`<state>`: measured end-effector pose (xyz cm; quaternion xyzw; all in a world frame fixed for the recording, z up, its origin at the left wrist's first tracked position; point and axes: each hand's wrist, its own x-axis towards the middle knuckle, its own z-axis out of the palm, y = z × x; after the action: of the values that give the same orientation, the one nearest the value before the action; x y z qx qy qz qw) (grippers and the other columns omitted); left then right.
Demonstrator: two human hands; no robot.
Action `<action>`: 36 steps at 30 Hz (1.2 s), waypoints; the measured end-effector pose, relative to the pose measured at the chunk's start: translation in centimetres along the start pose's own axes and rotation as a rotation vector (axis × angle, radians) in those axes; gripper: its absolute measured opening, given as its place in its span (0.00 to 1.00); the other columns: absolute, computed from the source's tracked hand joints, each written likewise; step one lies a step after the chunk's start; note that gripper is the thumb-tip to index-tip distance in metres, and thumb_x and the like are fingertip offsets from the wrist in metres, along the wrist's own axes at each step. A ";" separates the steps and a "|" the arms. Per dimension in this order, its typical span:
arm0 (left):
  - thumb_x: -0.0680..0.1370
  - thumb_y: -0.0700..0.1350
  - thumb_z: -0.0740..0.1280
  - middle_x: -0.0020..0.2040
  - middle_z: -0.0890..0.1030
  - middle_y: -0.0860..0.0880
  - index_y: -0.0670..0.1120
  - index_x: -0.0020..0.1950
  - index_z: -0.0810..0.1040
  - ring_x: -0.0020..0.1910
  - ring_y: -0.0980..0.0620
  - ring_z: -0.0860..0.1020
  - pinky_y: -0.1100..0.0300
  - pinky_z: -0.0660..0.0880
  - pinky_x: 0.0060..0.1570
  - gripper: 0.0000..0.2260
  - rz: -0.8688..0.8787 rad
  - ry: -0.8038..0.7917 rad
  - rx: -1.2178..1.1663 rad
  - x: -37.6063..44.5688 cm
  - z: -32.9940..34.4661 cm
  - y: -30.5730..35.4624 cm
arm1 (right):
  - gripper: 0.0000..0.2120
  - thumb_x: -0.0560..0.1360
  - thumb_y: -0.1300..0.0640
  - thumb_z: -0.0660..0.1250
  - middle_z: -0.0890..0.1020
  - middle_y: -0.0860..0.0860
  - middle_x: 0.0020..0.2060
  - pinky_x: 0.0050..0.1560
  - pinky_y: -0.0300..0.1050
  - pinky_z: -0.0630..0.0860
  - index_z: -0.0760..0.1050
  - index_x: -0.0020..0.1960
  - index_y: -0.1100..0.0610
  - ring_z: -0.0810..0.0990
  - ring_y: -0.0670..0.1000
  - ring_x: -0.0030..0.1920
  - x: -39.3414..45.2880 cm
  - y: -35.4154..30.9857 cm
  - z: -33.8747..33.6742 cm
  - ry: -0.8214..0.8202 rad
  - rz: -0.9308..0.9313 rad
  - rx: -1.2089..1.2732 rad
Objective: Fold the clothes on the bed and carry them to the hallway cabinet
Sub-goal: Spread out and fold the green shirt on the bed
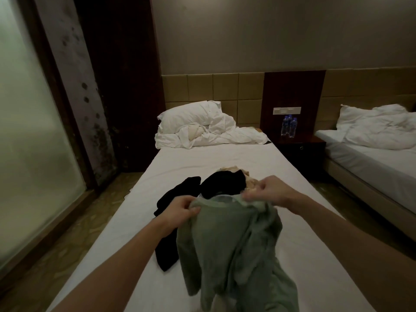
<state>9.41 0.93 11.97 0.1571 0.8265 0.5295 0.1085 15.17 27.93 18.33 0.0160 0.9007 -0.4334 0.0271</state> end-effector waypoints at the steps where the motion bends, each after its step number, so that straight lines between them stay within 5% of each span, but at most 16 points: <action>1: 0.80 0.41 0.67 0.53 0.82 0.40 0.39 0.57 0.80 0.54 0.42 0.81 0.51 0.80 0.55 0.08 0.034 0.049 0.006 0.1 -0.4 0.2 | 0.23 0.67 0.43 0.78 0.73 0.50 0.34 0.35 0.43 0.66 0.70 0.36 0.58 0.72 0.49 0.36 0.4 0.6 0.4 0.008 -0.017 -0.172; 5: 0.81 0.40 0.64 0.50 0.81 0.39 0.37 0.53 0.77 0.45 0.49 0.80 0.55 0.78 0.50 0.06 0.115 0.133 -0.027 -0.3 -0.6 1.7 | 0.04 0.77 0.57 0.67 0.77 0.50 0.43 0.36 0.41 0.71 0.72 0.47 0.52 0.75 0.50 0.41 1.2 1.8 3.2 -0.073 -0.069 -0.247; 10: 0.80 0.39 0.65 0.44 0.82 0.50 0.41 0.50 0.78 0.40 0.61 0.78 0.69 0.73 0.42 0.03 0.162 0.173 -0.070 -0.4 -0.5 2.5 | 0.12 0.79 0.66 0.57 0.80 0.51 0.46 0.44 0.44 0.69 0.78 0.50 0.57 0.75 0.51 0.47 1.6 1.3 4.9 0.103 -0.192 -0.334; 13: 0.79 0.42 0.68 0.43 0.83 0.50 0.45 0.45 0.82 0.42 0.59 0.78 0.67 0.73 0.43 0.04 0.203 0.277 -0.081 -0.6 -1.1 2.8 | 0.10 0.82 0.51 0.60 0.79 0.53 0.48 0.50 0.50 0.72 0.75 0.52 0.57 0.77 0.56 0.50 1.5 1.3 5.4 0.109 -0.167 -0.090; 15: 0.78 0.45 0.69 0.43 0.83 0.51 0.46 0.45 0.83 0.45 0.56 0.79 0.63 0.73 0.45 0.05 0.199 0.347 -0.065 -0.5 -1.7 2.9 | 0.25 0.73 0.32 0.64 0.78 0.50 0.50 0.48 0.50 0.75 0.70 0.56 0.52 0.78 0.53 0.50 1.0 1.1 5.5 0.036 -0.161 -0.101; 16: 0.78 0.46 0.70 0.43 0.83 0.52 0.46 0.46 0.83 0.46 0.55 0.79 0.62 0.73 0.45 0.05 0.200 0.376 -0.055 -0.5 -1.9 3.0 | 0.29 0.69 0.31 0.68 0.77 0.49 0.51 0.46 0.47 0.75 0.67 0.58 0.50 0.78 0.51 0.50 0.9 1.1 5.5 0.012 -0.189 -0.185; 20: 0.79 0.48 0.69 0.44 0.82 0.52 0.47 0.46 0.83 0.48 0.53 0.78 0.59 0.73 0.46 0.05 0.241 0.474 -0.041 -0.2 -2.5 3.7 | 0.19 0.73 0.56 0.71 0.71 0.47 0.50 0.50 0.45 0.75 0.65 0.58 0.51 0.73 0.51 0.52 1.0 0.7 4.6 0.038 -0.333 -0.314; 25: 0.79 0.43 0.68 0.45 0.82 0.52 0.49 0.47 0.83 0.49 0.50 0.78 0.55 0.74 0.51 0.04 0.276 0.498 0.021 -0.6 -3.9 4.9 | 0.07 0.74 0.56 0.73 0.77 0.40 0.42 0.39 0.32 0.67 0.77 0.49 0.48 0.76 0.41 0.44 -0.4 -0.2 1.3 0.034 -0.346 -0.316; 28: 0.78 0.40 0.67 0.45 0.82 0.52 0.49 0.48 0.83 0.48 0.52 0.78 0.58 0.72 0.49 0.06 0.307 0.503 0.033 -1.1 -4.3 5.9 | 0.12 0.78 0.58 0.68 0.79 0.42 0.36 0.38 0.32 0.67 0.78 0.38 0.45 0.76 0.41 0.39 -1.4 -0.8 -1.1 0.131 -0.351 -0.389; 32: 0.79 0.43 0.67 0.47 0.82 0.52 0.47 0.52 0.83 0.48 0.55 0.78 0.61 0.72 0.47 0.06 0.355 0.496 0.140 -2.7 -3.9 8.2 | 0.09 0.81 0.60 0.62 0.83 0.53 0.49 0.54 0.52 0.77 0.81 0.53 0.56 0.80 0.54 0.50 -2.9 -1.7 -3.5 0.363 -0.296 -0.342; 36: 0.80 0.46 0.66 0.38 0.81 0.46 0.45 0.43 0.82 0.41 0.48 0.79 0.51 0.75 0.43 0.09 0.408 0.600 0.242 -5.0 -4.0 10.9 | 0.07 0.83 0.53 0.59 0.80 0.54 0.44 0.50 0.56 0.77 0.74 0.50 0.54 0.79 0.55 0.47 -6.1 -4.3 -5.3 0.539 -0.334 -0.170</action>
<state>14.20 -0.09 23.58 0.1679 0.8299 0.4612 -0.2651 20.82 29.38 25.33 -0.0204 0.8986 -0.3352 -0.2824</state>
